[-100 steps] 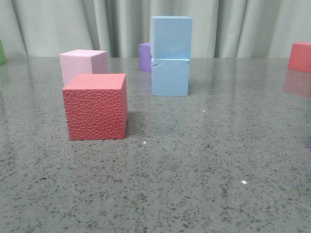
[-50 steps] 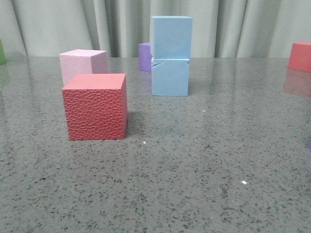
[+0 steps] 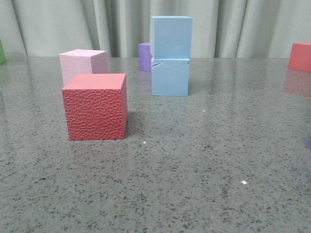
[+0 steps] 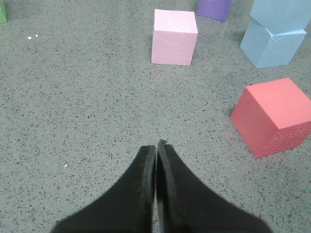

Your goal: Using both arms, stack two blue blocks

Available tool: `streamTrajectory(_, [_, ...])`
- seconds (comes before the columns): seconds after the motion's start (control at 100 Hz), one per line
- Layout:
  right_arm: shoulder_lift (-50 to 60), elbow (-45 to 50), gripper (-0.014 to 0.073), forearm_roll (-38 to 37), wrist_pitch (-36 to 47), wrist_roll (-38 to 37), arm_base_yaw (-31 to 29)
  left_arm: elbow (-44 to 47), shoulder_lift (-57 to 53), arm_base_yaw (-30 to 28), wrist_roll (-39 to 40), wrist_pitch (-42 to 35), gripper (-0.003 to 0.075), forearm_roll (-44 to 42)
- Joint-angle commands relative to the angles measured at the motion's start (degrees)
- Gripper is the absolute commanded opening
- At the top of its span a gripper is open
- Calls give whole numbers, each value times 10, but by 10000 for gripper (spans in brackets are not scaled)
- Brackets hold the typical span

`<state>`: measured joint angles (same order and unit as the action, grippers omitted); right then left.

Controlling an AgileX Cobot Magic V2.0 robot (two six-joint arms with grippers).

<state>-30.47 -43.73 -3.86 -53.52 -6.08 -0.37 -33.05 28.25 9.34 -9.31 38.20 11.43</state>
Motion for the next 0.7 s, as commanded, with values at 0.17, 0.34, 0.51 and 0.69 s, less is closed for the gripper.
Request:
streamTrajectory(0.17, [-2, -13, -68, -6, 39, 5, -2, -15, 1, -2, 5, -44, -19, 10])
streamTrajectory(0.34, [-2, -13, -68, -6, 39, 5, -2, -15, 1, -2, 5, -44, -19, 10])
streamTrajectory(0.51, [-2, -13, -68, -6, 39, 5, -2, -15, 1, -2, 5, -44, -19, 10])
streamTrajectory(0.69, [-2, -13, -68, -6, 39, 5, -2, -15, 1, -2, 4, -55, -19, 2])
